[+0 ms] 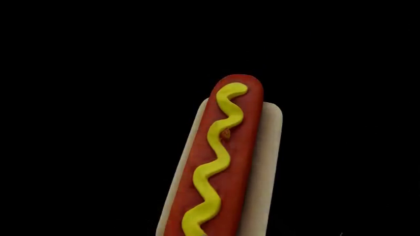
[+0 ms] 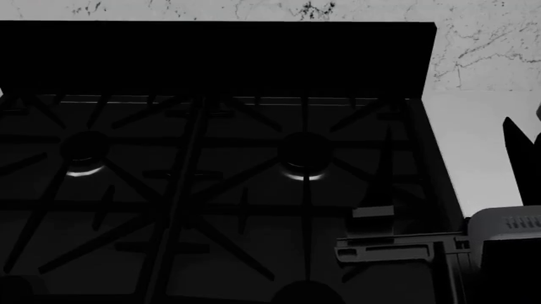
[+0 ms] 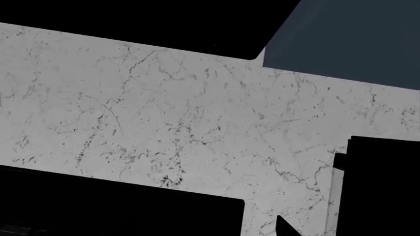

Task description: Pick the hot dog from the counter and place it in the microwave.

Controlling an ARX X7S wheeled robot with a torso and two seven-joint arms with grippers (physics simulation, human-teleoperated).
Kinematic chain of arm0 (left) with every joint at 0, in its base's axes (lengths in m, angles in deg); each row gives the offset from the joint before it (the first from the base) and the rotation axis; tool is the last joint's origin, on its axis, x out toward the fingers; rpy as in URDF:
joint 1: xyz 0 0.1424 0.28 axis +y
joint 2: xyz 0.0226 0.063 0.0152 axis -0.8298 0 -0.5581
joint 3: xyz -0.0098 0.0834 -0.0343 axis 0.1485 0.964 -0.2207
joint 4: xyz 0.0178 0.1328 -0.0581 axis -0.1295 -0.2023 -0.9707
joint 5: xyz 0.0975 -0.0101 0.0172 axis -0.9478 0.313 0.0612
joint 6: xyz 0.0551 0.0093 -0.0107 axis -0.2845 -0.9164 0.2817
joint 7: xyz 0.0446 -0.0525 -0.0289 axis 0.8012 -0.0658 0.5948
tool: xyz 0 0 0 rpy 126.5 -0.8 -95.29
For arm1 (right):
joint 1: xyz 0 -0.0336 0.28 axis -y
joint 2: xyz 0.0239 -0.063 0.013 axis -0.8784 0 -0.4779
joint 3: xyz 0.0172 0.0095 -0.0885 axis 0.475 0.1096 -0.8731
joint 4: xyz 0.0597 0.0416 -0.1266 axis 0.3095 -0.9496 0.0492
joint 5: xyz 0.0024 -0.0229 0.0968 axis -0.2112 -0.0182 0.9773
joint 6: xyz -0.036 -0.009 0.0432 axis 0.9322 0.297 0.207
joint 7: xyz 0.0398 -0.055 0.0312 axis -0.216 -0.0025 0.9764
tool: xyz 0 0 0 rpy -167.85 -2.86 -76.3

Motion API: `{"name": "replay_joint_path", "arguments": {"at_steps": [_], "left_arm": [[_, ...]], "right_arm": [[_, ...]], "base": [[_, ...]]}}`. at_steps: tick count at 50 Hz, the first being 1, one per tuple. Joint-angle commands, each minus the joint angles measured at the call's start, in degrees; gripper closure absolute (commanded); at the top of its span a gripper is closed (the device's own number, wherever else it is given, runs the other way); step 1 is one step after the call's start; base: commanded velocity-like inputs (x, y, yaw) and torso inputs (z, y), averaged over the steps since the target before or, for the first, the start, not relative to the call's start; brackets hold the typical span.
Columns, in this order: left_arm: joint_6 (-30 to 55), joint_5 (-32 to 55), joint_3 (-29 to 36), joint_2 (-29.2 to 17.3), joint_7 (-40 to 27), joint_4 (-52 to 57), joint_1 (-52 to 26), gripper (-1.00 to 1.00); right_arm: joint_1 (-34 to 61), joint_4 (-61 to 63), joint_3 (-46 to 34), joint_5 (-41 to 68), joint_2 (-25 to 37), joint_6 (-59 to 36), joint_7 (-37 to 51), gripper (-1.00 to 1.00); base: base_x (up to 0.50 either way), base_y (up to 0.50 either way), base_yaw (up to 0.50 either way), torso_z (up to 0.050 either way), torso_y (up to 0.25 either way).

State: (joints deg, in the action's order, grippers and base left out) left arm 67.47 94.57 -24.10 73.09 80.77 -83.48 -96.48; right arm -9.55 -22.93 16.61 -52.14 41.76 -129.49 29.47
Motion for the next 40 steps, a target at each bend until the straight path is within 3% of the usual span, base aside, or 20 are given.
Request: {"name": "replay_joint_path", "arguments": {"at_steps": [1, 40], "left_arm": [[4.9, -1.4, -2.6, 0.3, -0.4, 0.1, -0.2, 1.00], [21.0, -5.7, -4.7, 0.5, 1.8, 0.0, 1.1, 1.00]], "right_arm": [[0.0, 0.1, 0.0, 0.3, 0.2, 0.0, 0.2, -1.00], [0.9, -0.2, -0.6, 0.8, 0.8, -0.2, 0.9, -1.00]], "base": [[0.00, 0.00, 0.00, 0.000, 0.000], [0.00, 0.00, 0.00, 0.000, 0.000]]}}
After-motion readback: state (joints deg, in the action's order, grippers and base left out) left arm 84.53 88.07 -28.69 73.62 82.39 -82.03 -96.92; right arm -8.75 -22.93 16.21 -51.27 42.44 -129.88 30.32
